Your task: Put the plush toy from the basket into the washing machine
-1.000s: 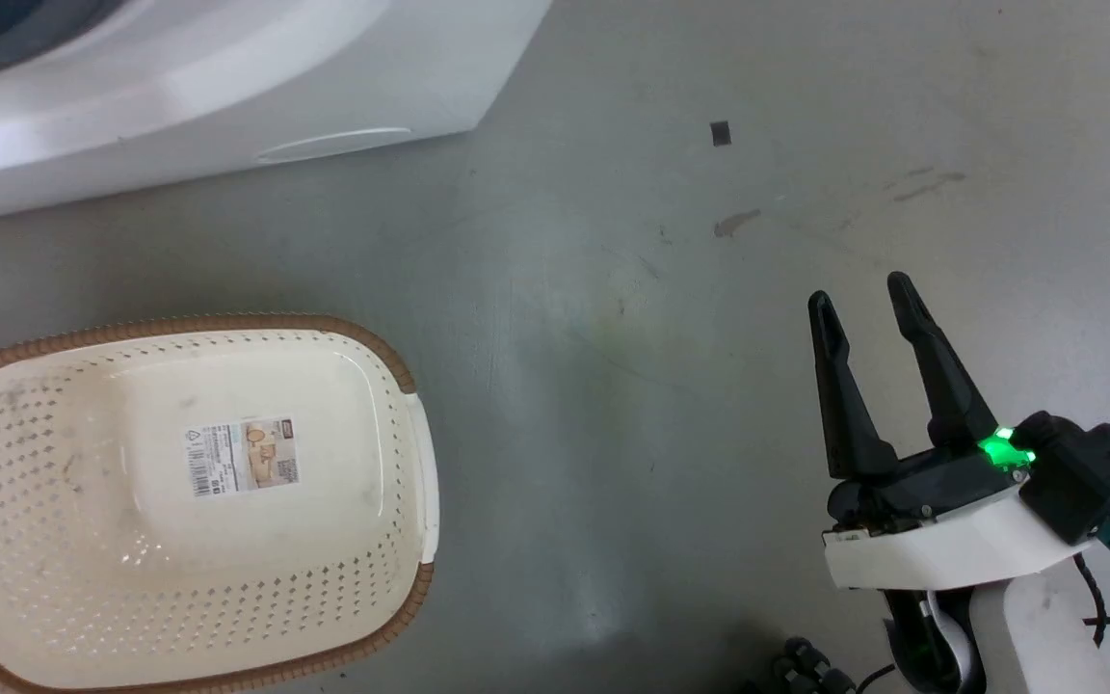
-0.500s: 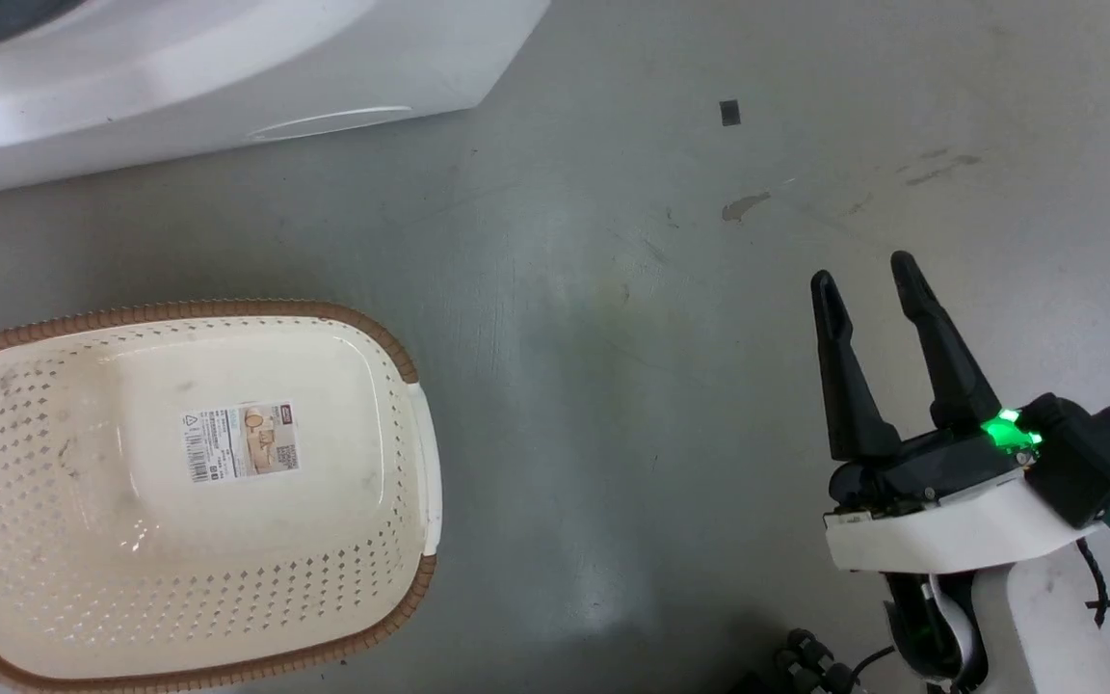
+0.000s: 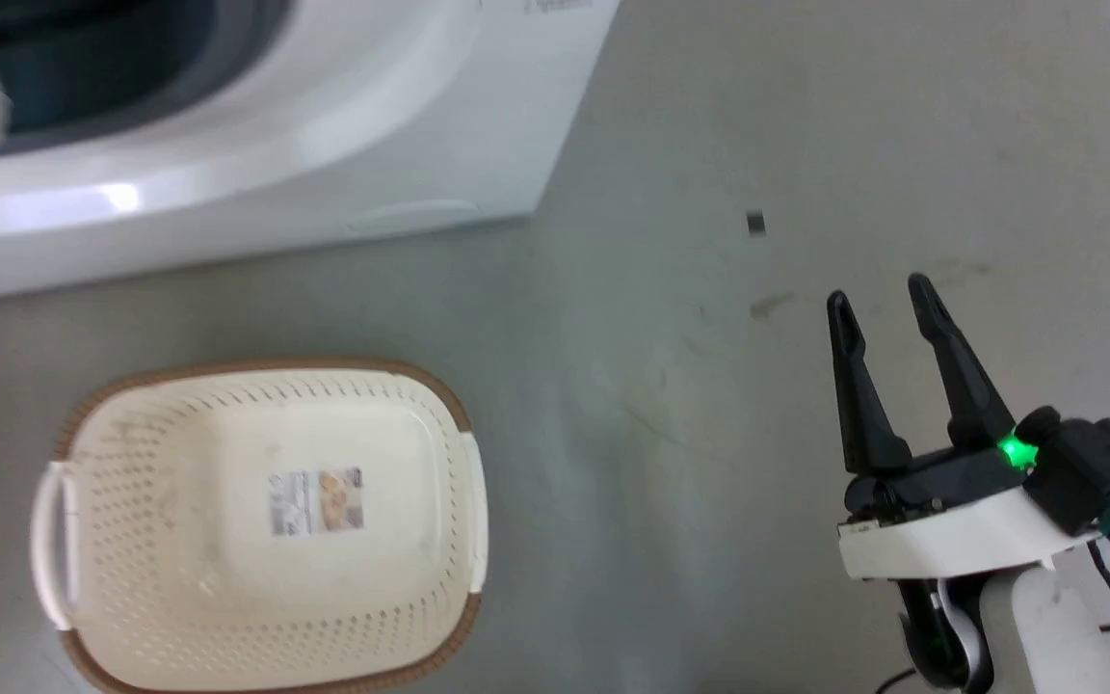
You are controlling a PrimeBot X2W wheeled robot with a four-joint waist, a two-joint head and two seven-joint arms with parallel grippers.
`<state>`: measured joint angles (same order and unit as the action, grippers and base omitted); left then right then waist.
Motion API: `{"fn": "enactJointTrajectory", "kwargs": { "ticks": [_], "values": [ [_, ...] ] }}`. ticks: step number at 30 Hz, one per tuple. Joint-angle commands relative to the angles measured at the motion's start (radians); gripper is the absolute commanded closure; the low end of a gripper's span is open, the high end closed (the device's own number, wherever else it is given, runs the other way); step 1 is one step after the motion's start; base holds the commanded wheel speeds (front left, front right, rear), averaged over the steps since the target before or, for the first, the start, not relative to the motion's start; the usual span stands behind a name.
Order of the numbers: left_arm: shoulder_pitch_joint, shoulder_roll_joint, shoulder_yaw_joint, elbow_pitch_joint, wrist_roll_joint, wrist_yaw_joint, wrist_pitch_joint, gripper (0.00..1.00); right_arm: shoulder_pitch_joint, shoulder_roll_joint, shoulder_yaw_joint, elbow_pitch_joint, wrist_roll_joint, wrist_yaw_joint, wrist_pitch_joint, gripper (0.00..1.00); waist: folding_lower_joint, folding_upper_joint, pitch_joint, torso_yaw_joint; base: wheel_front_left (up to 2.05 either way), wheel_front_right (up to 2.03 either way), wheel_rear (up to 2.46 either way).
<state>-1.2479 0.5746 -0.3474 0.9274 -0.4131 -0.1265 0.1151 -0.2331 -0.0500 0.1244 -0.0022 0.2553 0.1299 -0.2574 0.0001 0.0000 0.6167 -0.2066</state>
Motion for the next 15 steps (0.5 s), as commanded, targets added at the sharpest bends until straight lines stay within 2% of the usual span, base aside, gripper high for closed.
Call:
{"fn": "enactJointTrajectory", "kwargs": {
  "ticks": [1,12,15],
  "values": [
    [0.025,-0.006,-0.006,0.003,-0.01,-0.004,-0.016,0.0,0.014,0.0,-0.005,0.005,-0.009,0.001,-0.004,0.0,-0.0001,0.0,-0.093,0.041,0.0,0.0,0.0],
    [0.317,-0.112,-0.046,-0.03,-0.103,-0.003,-0.27,0.0,0.133,0.0,-0.055,0.031,-0.064,0.001,-0.004,0.0,-0.0001,0.0,-0.375,0.152,0.0,0.0,0.0],
    [0.401,-0.14,-0.033,-0.07,-0.123,0.014,-0.327,0.0,0.168,0.0,-0.069,0.033,-0.073,0.001,-0.004,0.0,-0.0001,0.0,-0.43,0.181,0.0,0.0,0.0]
  ]
}}
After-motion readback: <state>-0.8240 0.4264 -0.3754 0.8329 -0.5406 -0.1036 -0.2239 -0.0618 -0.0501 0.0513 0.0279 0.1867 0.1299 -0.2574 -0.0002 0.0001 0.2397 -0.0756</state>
